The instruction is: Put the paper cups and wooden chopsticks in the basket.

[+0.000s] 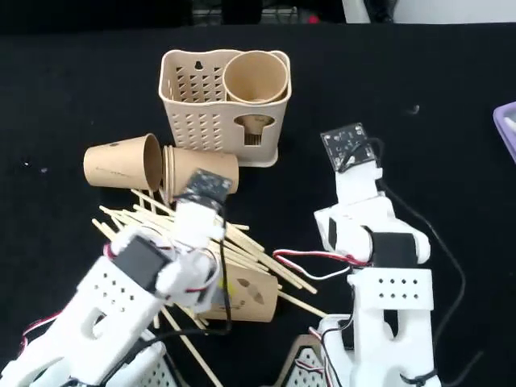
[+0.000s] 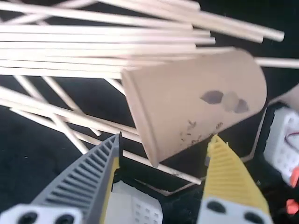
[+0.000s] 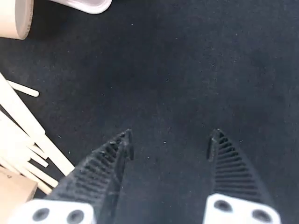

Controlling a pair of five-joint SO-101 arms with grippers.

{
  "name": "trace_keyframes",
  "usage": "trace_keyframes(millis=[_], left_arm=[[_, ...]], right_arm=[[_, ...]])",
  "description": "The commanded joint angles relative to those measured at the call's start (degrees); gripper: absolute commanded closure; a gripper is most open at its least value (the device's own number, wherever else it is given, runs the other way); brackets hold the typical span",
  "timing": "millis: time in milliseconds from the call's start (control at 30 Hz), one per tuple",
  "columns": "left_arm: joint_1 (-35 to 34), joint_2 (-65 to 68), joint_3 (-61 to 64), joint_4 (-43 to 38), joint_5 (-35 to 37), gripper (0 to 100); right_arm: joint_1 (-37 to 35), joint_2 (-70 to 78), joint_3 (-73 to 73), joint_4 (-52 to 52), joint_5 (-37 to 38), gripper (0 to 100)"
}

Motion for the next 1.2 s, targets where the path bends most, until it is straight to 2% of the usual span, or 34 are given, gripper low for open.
trace_keyframes(millis=[0, 133, 267, 533, 800, 967, 1067, 1167], left_arm=[[1.1, -0.3, 2.5, -4.2, -0.8, 70], [1.1, -0.8, 7.3, -8.9, -3.1, 70], [1.6, -0.8, 8.0, -9.8, -3.3, 72], [1.8, -0.8, 2.7, -9.5, -3.4, 97], [1.8, -0.9, -5.4, -9.1, -3.4, 97], [1.3, -0.9, -15.3, -0.8, -7.6, 97], [1.2, -0.9, -24.0, 6.6, -11.3, 97], [1.2, -0.8, -34.3, 11.1, -19.1, 97]], right_arm=[[0.7, -1.6, -0.4, -1.1, -0.3, 73.0], [0.7, -1.6, -0.4, -1.1, -0.5, 73.0], [0.7, -1.6, -0.4, -1.1, -0.4, 73.0], [0.7, -1.6, -0.4, -1.1, -0.5, 73.0], [0.8, -1.6, -0.4, -1.1, -0.5, 73.0], [1.7, -1.6, -0.4, -1.8, -1.3, 73.0], [5.6, -1.3, 0.4, -6.2, -6.6, 73.0], [8.1, -1.3, 4.7, -13.5, -11.8, 74.9]])
